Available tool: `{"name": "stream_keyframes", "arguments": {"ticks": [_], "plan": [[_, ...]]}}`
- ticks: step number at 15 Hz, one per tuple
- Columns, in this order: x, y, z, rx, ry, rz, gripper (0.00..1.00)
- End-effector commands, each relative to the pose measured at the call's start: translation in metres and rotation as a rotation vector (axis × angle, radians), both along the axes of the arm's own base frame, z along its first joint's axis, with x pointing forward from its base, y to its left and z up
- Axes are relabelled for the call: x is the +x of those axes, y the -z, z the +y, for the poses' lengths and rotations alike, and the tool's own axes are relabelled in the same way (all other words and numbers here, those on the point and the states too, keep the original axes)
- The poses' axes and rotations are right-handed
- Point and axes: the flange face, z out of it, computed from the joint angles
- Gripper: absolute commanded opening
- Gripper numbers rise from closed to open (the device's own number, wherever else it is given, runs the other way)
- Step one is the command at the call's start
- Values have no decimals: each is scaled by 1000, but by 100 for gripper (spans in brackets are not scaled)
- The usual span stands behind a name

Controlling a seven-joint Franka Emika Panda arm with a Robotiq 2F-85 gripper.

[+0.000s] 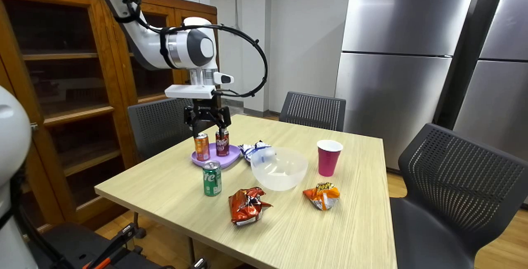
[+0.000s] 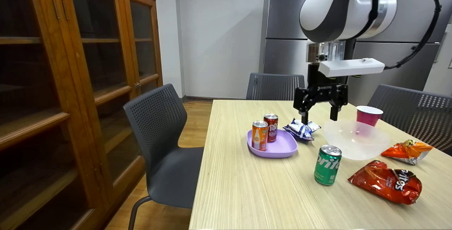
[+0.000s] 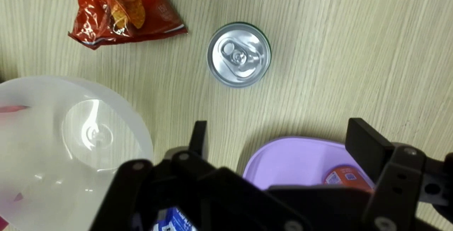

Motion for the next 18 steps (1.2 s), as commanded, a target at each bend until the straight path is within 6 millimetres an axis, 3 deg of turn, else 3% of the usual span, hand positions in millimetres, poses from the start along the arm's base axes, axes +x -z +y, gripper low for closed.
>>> {"name": "stream_keyframes", "arguments": {"ticks": [1,11,18], "plan": [[-4,1,-2,0,0,4,100],[-2,3,0,0,-2,7,100],[-8,19,16,-31,-51,3,100]]}}
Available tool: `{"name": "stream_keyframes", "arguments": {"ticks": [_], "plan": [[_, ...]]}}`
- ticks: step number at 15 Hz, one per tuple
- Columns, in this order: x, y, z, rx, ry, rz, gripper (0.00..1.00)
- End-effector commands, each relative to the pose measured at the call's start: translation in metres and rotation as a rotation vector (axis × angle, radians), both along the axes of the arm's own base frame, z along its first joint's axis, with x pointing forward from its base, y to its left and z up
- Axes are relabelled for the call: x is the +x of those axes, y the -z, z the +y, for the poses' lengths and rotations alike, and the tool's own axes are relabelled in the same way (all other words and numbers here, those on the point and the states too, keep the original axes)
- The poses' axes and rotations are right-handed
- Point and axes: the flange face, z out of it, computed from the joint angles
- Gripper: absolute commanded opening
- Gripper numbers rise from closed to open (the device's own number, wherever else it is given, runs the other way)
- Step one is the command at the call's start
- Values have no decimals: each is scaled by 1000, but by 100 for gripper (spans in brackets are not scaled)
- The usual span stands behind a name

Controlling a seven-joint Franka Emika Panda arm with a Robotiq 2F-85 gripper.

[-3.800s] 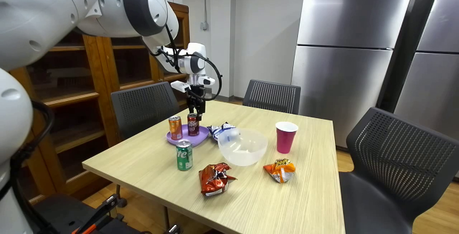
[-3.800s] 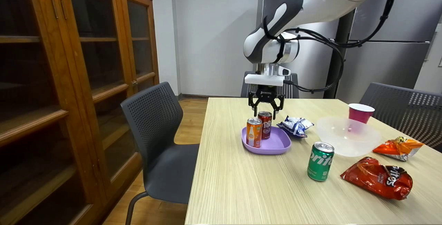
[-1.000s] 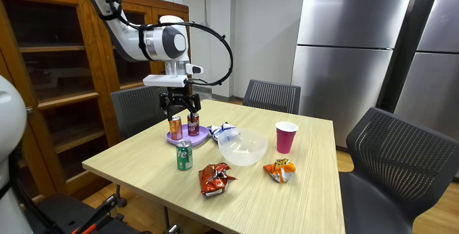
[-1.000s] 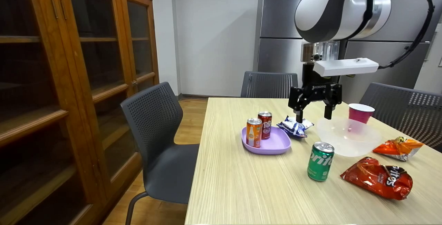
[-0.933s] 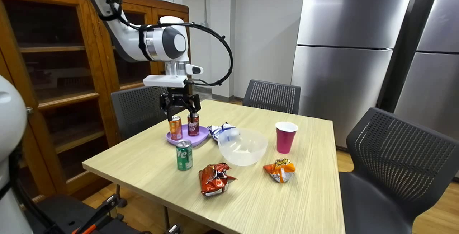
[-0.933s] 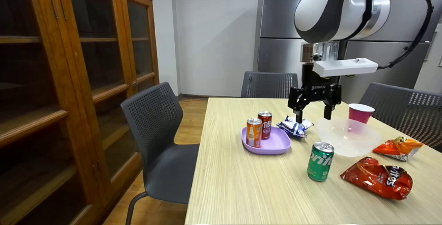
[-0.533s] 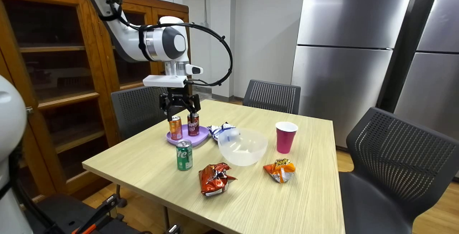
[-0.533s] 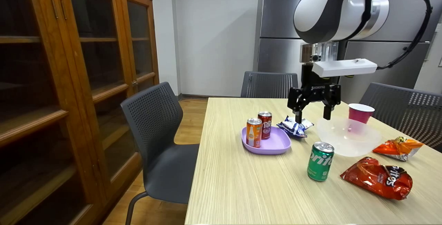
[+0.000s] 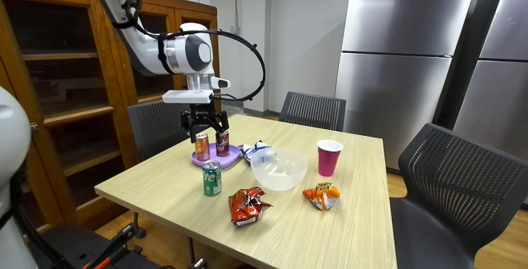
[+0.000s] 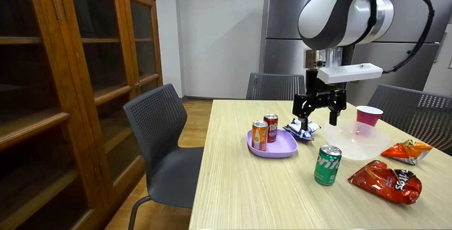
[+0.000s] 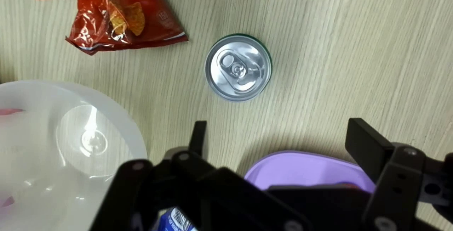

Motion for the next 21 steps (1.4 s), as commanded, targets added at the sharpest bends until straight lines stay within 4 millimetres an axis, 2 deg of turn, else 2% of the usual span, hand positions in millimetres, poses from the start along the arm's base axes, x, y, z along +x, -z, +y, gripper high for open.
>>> {"name": "stream_keyframes", "arguments": {"ticks": [1,11,17,21], "plan": [[-4,8,11,-5,-27,-13,100],[-5,38,-4,-25,-37,-50,100],[-9,63,-12,-28,-22,-10,100],[-13,71,-19,-30,-8,8,100]]}}
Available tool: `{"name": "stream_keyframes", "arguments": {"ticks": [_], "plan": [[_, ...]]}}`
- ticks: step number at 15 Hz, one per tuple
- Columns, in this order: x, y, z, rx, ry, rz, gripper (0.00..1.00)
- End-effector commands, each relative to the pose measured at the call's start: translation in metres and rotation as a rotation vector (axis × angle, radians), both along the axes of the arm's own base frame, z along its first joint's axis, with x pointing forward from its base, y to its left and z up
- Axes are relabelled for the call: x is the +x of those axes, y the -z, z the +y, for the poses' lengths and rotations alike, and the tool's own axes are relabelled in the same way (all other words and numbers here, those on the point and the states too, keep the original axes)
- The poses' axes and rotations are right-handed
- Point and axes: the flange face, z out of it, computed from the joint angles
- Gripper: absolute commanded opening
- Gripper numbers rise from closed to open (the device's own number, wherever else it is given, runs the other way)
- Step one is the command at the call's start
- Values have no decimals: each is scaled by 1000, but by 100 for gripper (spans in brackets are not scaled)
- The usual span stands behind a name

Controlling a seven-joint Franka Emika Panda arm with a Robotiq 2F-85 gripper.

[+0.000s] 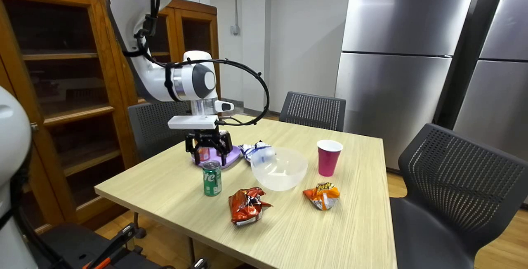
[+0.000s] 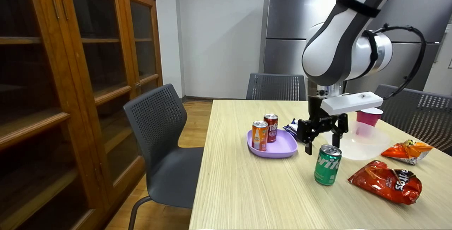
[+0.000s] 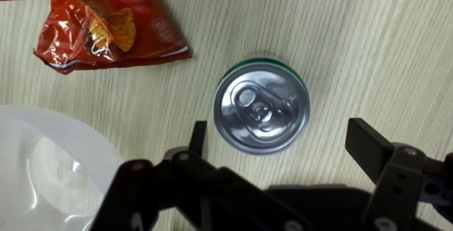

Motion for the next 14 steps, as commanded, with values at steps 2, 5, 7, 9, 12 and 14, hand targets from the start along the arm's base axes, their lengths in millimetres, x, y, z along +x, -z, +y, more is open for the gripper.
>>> {"name": "stream_keyframes", "arguments": {"ticks": [2,5,7,9,12,14], "plan": [[-9,5,-6,-8,23,2,100],[-14,7,-8,-10,28,11,100],[-17,8,-9,-10,33,15,100],[-20,9,-10,-12,39,17,100],[-20,9,-10,-10,52,8,66],[-20,9,-10,-11,60,3,49]]}}
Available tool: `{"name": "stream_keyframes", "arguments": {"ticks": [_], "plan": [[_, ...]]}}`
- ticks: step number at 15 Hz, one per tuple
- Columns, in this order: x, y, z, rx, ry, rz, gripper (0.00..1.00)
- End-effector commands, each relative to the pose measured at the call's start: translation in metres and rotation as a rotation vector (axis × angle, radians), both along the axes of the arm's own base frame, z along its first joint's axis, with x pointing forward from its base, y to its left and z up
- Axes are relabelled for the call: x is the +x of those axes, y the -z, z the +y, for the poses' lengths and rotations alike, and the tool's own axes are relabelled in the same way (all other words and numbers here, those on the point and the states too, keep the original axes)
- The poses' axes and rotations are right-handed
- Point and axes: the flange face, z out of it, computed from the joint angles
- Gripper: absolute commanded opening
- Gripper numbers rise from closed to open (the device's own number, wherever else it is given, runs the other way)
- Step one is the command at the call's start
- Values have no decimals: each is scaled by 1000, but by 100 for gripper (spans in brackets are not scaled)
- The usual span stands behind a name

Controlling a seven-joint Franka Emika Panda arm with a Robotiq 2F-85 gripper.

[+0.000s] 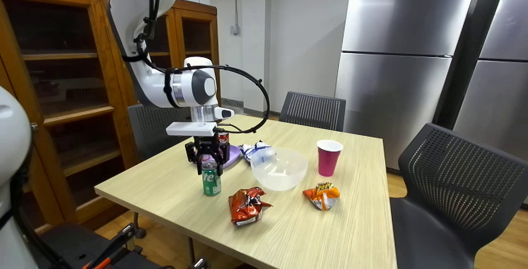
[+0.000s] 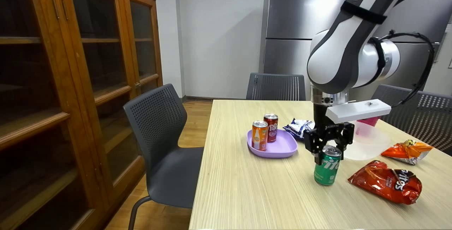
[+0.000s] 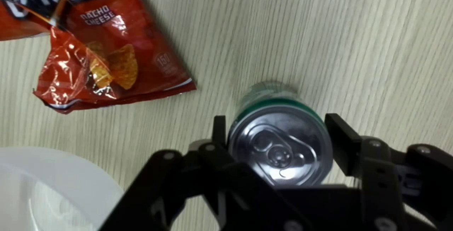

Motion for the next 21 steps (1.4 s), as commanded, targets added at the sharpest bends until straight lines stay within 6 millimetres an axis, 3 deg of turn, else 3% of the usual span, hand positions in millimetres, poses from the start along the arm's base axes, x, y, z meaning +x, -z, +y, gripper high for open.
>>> {"name": "stream_keyframes", "arguments": {"ticks": [1,10,15,21], "plan": [[-5,-8,-1,-2,21,-26,41],[-1,-46,14,19,6,-102,39],[15,-72,34,33,-15,-153,39],[49,-79,59,48,-39,-183,39]]}}
